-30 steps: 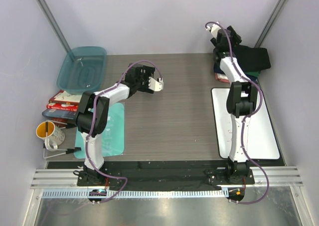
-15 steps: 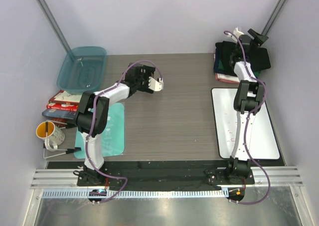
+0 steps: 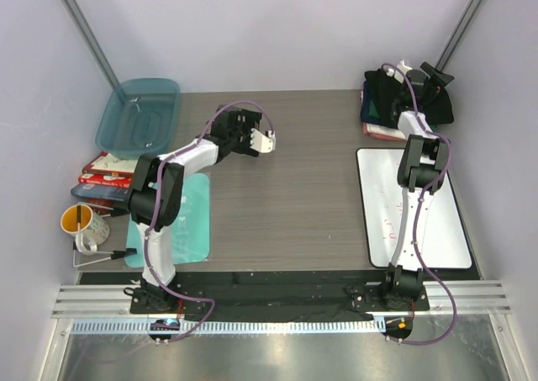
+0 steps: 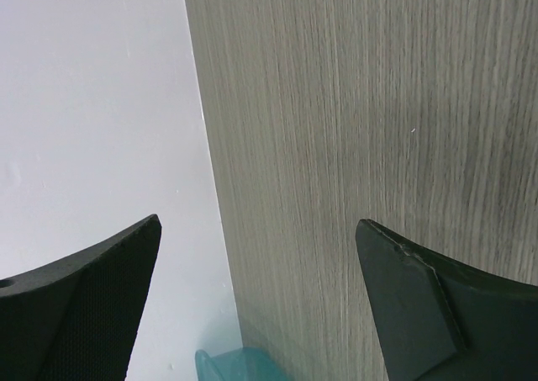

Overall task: Fold and stack the t-shirts
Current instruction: Put the neatly folded tshirt into the corner of the board with the right arm

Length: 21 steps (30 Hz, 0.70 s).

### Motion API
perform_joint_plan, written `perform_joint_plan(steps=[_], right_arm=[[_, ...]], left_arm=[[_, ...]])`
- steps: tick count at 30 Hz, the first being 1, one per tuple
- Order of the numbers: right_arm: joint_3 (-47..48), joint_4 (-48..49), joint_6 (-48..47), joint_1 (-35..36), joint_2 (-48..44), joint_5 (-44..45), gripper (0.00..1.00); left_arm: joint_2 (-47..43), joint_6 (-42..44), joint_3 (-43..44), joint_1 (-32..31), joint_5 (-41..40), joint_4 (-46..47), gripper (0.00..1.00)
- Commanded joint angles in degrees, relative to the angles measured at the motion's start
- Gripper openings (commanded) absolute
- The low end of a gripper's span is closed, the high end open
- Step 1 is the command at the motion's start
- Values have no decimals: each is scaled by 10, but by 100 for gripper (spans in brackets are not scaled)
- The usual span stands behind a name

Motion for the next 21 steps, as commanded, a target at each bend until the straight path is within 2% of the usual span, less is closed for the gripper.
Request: perform_joint_plan(steps=[1, 4, 8, 9, 11, 12, 14, 16, 18, 19, 21], right_arm=[[-3, -55, 62, 9, 7, -21, 86], [8, -30, 56, 13, 10, 0, 86], [69, -47, 98, 13, 0, 39, 89], [86, -59, 135, 12, -16, 52, 91], [85, -100, 173, 14, -42, 62, 94], [80, -135, 198, 18, -76, 63, 99], [78, -181, 276, 23, -109, 57, 100], [69, -249, 355, 34, -159, 44, 100], [40, -310, 413, 42, -197, 20, 100], [32, -336, 465, 52, -235, -21, 100], [-3, -386, 507, 64, -266, -40, 100]], left_arm=[[-1, 5, 20, -1, 6, 0, 98], [-3, 2, 17, 0, 5, 1, 97], [1, -92, 44, 3, -18, 14, 98], [2, -114, 51, 4, -24, 14, 98], [-2, -146, 55, 7, -52, 36, 100], [-7, -177, 54, 8, -61, 47, 100], [-24, -215, 47, 11, -82, 71, 100], [-39, -291, 46, 12, -106, 78, 100], [-63, -365, 49, 13, -107, 57, 100], [-70, -389, 53, 13, -103, 49, 100], [-86, -455, 65, 17, -101, 14, 100]])
